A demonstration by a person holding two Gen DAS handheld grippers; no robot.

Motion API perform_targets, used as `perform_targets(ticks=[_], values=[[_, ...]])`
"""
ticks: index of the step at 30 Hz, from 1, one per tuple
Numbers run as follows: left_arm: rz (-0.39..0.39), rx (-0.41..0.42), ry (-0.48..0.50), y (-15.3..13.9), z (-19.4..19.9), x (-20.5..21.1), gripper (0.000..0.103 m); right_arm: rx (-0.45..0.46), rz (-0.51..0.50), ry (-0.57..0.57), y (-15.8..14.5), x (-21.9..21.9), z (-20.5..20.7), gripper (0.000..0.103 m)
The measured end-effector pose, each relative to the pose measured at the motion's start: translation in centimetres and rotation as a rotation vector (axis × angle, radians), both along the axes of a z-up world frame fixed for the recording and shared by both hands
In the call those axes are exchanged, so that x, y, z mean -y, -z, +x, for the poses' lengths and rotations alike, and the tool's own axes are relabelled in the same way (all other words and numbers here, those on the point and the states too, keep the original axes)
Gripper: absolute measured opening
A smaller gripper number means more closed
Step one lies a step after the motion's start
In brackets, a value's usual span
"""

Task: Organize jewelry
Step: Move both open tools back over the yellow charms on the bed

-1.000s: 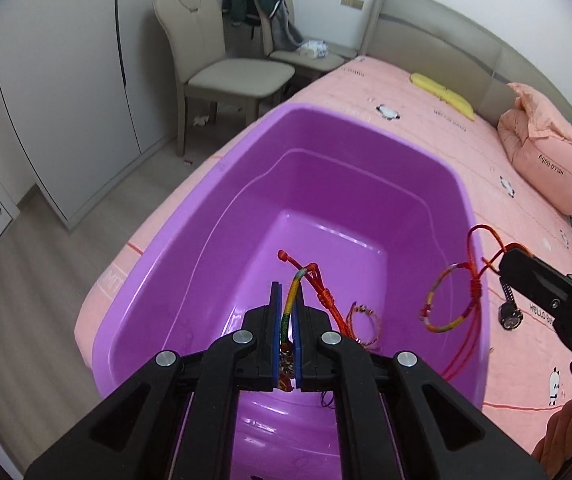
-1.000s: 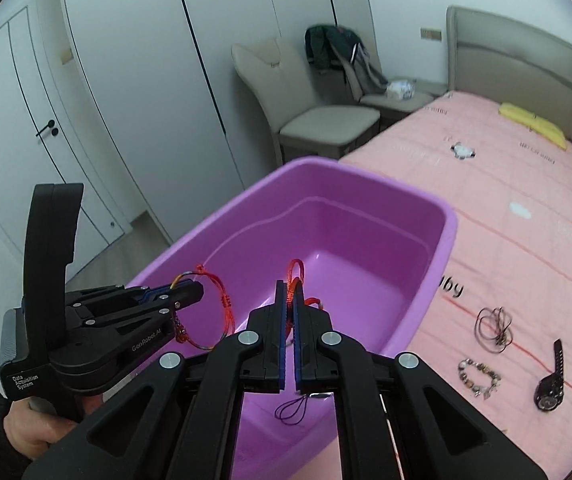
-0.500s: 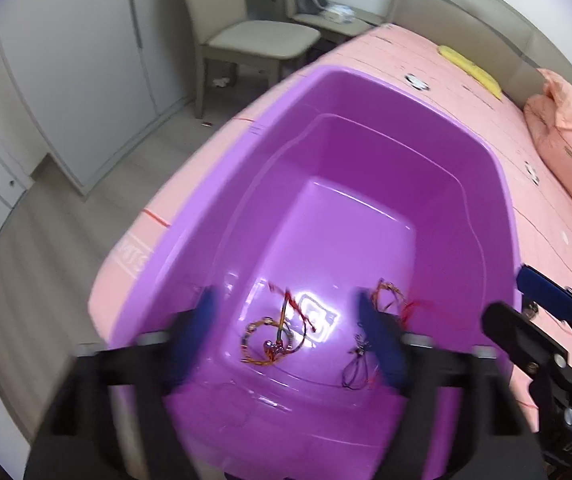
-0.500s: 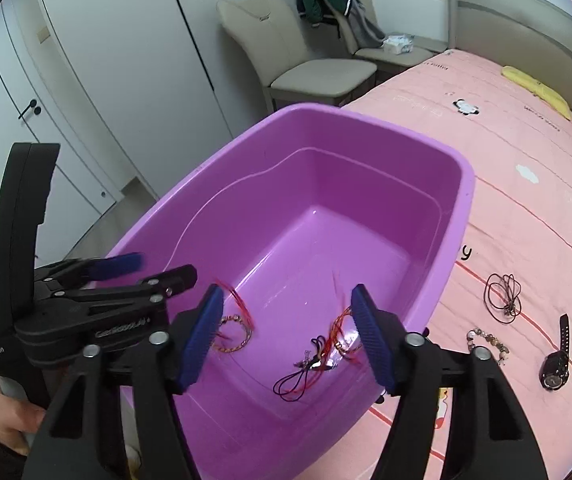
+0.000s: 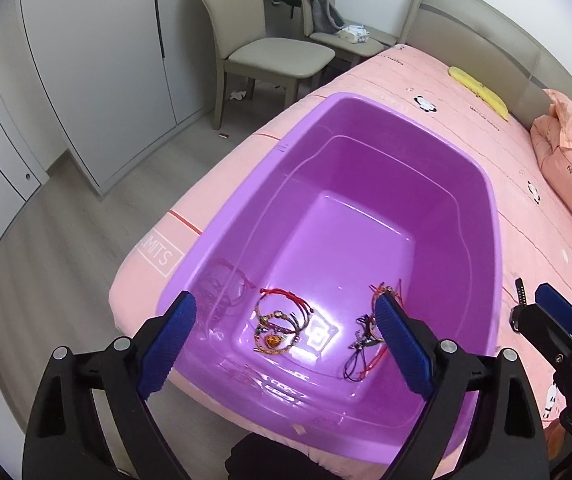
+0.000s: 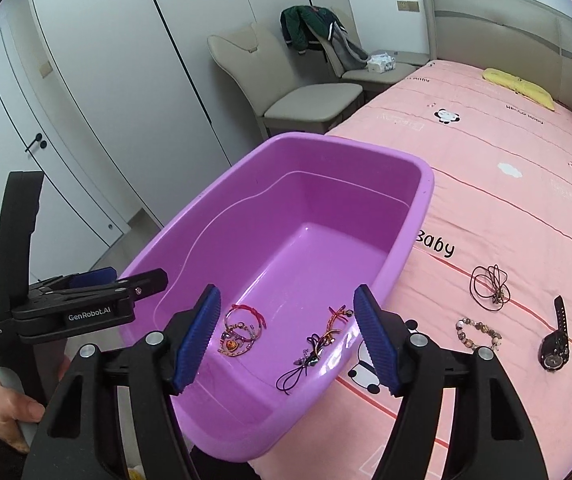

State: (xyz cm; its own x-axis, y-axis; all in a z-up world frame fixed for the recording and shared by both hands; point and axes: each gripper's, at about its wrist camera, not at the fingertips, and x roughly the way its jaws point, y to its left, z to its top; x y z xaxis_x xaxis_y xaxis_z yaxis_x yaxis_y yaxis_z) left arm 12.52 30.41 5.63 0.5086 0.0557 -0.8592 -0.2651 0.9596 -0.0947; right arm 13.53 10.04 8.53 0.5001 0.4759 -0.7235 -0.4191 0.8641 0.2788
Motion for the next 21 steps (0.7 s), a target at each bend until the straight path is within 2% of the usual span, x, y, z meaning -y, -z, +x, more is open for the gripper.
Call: perform_targets(ticks=[5, 11, 18, 21], values=[[0.017, 0.036, 0.013, -0.6, -1.5, 1.9, 0.095, 0.051, 0.016, 0.025, -0.2, 2.8, -2.6, 0.067], [0.019, 0.052, 0.104, -1.1, -3.1, 6.0, 0.095, 0.109, -0.011, 0.065, 0.5, 6.9, -6.2, 0.068], [0.062, 0.117, 0.250, -1.7, -6.3, 12.7, 0.095, 0.109, -0.022, 0.157, 2.9, 13.2, -10.5, 0.069], [0.050, 0.124, 0.320, -1.4, -7.6, 15.6, 0.096, 0.091, -0.029, 0.201, 4.2, 16.0, -12.3, 0.069]])
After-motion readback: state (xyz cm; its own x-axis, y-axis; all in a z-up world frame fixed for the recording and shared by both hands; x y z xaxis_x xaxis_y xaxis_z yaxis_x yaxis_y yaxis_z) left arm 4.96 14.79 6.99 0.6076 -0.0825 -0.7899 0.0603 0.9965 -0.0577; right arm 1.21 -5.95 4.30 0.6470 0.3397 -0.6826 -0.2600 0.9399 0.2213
